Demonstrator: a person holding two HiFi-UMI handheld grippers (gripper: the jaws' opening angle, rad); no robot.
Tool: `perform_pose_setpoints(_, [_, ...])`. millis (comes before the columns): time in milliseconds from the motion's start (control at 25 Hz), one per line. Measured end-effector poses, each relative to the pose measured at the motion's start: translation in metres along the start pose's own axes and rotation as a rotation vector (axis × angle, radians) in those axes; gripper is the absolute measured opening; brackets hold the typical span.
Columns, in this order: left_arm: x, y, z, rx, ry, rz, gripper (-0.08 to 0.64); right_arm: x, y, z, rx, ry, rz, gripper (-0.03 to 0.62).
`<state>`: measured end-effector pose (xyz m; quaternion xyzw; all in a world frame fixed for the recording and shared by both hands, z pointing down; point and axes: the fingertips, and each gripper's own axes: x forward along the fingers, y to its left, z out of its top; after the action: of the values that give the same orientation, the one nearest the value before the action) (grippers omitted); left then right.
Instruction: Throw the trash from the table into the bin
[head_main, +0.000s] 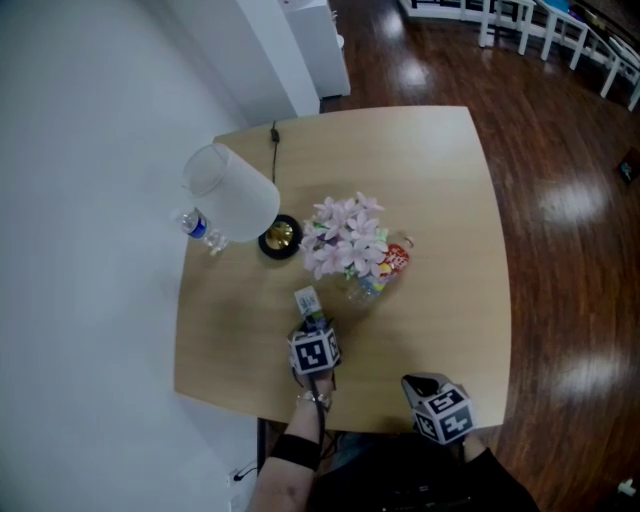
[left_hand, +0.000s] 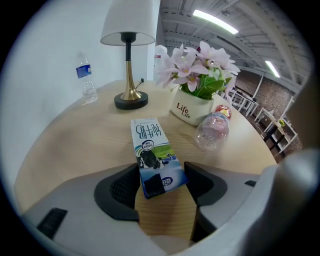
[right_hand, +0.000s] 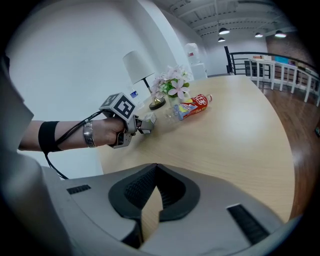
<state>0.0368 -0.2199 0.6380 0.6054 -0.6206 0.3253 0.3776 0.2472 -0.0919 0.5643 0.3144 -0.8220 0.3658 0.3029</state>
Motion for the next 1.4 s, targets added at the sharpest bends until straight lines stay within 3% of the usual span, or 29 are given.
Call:
perform_pose_setpoints(320, [-0.065, 0.015, -0.004, 0.013, -0.131, -0.070, 0.290, 0.009, 0.034, 0.005, -0.060, 0.006, 0.029, 0.006])
perform_pose_setpoints(480, [-0.108, 0.023, -0.027, 0.000, -0.164, -0.123, 0.288, 0.017, 0.061, 0.009, -0.102, 0.012, 0.055, 0.006])
perform_pose_setpoints(720, [-0.162, 0.046, -0.083, -0.010, -0.169, -0.129, 0.288, 0.032, 0.107, 0.007, -0.178, 0.041, 0.098, 0.006])
perform_pose_setpoints(1040, [-0.190, 0.087, -0.144, -0.122, -0.157, -0.104, 0.288, 0.058, 0.164, -0.001, -0.269, 0.097, 0.159, 0.006])
perform_pose_setpoints(1400, [-0.211, 0.172, -0.247, -0.323, -0.108, 0.019, 0.288, 0.102, 0.250, -0.035, -0.425, 0.225, 0.278, 0.006])
